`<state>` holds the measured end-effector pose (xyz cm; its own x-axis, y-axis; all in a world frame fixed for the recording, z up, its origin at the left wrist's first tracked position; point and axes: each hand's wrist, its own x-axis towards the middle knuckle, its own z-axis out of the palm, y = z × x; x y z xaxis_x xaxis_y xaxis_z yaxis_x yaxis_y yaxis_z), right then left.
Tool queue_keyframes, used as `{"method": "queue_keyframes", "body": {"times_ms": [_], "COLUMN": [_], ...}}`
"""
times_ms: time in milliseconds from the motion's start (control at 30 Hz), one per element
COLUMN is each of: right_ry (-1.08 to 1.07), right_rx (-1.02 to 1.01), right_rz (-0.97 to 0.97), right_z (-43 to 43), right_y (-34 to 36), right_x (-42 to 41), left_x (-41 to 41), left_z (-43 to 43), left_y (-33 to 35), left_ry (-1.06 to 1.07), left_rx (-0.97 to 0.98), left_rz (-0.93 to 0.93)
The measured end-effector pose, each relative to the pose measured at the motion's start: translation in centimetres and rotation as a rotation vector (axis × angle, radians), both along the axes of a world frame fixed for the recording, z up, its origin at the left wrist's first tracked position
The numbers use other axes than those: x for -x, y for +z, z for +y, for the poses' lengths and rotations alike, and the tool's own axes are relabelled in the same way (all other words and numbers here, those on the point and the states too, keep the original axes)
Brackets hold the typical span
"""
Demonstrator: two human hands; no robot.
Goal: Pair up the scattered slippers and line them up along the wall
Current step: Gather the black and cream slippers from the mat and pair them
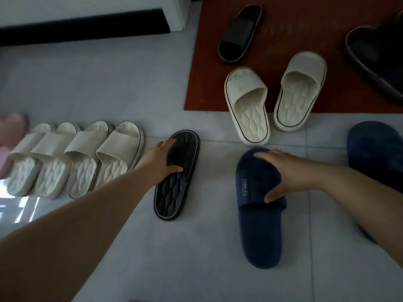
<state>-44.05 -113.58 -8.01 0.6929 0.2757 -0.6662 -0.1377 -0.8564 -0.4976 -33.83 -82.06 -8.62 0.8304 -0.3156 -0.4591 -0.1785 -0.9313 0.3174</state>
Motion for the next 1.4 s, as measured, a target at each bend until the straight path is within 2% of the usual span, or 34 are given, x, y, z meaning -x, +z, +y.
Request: {"method": "queue_keyframes", "body": {"times_ms": [167, 267, 367, 400, 467, 500, 567, 700, 833, 967, 1067, 1233, 1400], "right_ry": [-0.161, -0.193, -0.316, -0.364, -0.486, -0.536, -0.613, -0.723, -0.787, -0.911, -0.922, -0.861, -0.667], "right_rx": [-0.189, -0.230, -0.270, -0.289, -0.327, -0.340, -0.364, -0.390, -0.318, -0.289, -0.310, -0.314, -0.203], "right_rz": [-0.105, -0.108, -0.146, -0.164, -0.188, -0.199, -0.216, -0.227, -0.199, -0.200, -0.202, -0.232, -0.298], "right_z": [-0.5, 0.1, 0.8, 1.2, 2.2, 2.7, 3.7, 5.7, 7.2, 7.7, 7.5, 4.0, -0.3], "right_y": [1.8, 3.0, 2.9, 2.7, 2.2, 1.8, 1.3, 0.9, 3.1, 6.5, 7.6, 5.7, 2.1], "right_x": [-4.4, -7.5, -9.7, -10.4, -11.5, -12.0, -12.5, -12.8, -13.4, -13.6, -14.8, -19.6, -24.6], "left_x": [-2.4, -4.1, -5.2, -5.5, -6.3, -6.7, -7.4, -9.0, -10.3, -10.7, -12.9, -17.9, -18.2], "left_z": [-1.0, -1.2, -1.6, -1.5, -0.5, 0.1, 1.0, 1.4, 1.1, -1.2, -3.9, -10.0, -14.1], "left_y": [-1.7, -2.3, -2.3, -2.3, -2.5, -2.7, -3.1, -3.5, -2.5, 0.0, 2.6, 2.9, 0.5], "left_ry": [-0.273, -0.230, -0.127, -0.167, -0.391, -0.485, -0.526, -0.442, -0.367, -0.061, 0.064, 0.217, 0.299], "left_rx": [0.081, 0.169, 0.331, 0.302, 0.077, -0.019, -0.039, 0.087, 0.163, 0.601, 0.768, 0.881, 0.834], "left_rz": [0.025, 0.032, 0.153, 0.221, 0.298, 0.286, 0.222, 0.205, 0.333, 0.359, 0.279, 0.121, 0.117]}}
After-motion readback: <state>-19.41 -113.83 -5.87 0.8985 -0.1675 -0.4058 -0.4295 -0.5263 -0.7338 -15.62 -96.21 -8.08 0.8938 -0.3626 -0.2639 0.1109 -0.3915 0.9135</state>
